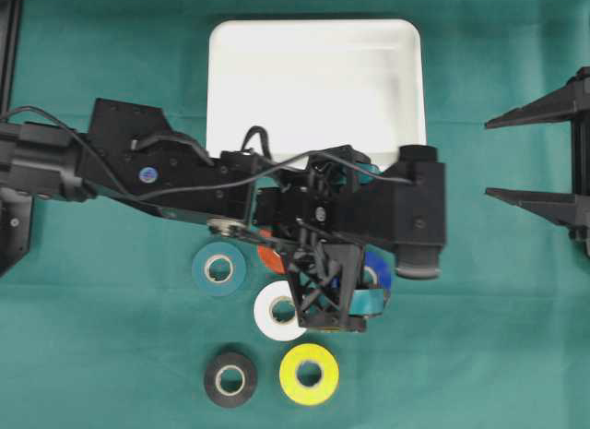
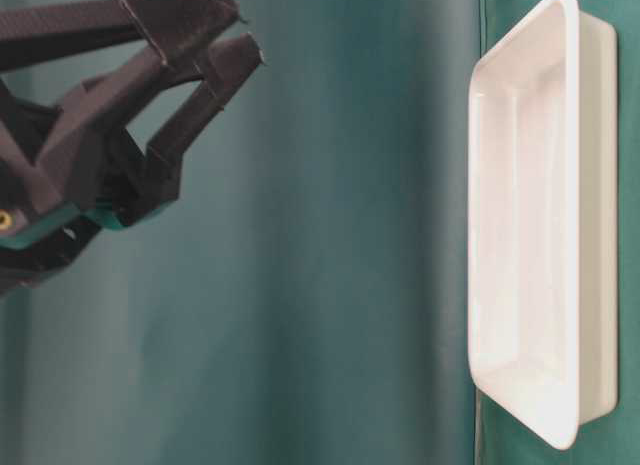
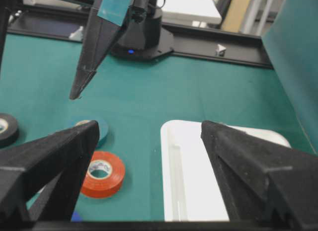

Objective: Pick up the tape from a random location and place it into the white case.
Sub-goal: 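Reach the left gripper across the table over the blue tape roll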

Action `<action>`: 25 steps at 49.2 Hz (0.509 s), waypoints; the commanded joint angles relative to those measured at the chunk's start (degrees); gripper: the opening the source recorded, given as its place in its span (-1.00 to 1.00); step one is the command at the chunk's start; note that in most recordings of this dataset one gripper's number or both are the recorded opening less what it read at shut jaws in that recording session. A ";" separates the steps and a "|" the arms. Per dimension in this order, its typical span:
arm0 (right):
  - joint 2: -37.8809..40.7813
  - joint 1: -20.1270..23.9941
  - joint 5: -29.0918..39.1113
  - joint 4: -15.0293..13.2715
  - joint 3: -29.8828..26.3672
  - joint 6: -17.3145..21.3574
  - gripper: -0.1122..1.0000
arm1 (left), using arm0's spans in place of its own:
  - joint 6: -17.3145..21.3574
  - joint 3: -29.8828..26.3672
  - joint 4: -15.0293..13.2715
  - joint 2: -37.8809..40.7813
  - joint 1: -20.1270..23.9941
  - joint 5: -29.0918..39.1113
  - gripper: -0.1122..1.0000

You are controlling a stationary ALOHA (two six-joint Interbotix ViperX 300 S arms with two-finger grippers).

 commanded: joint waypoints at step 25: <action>1.05 -0.09 -0.18 -0.09 -1.58 0.09 0.87 | 0.00 -2.99 0.18 -0.09 -0.35 1.76 0.98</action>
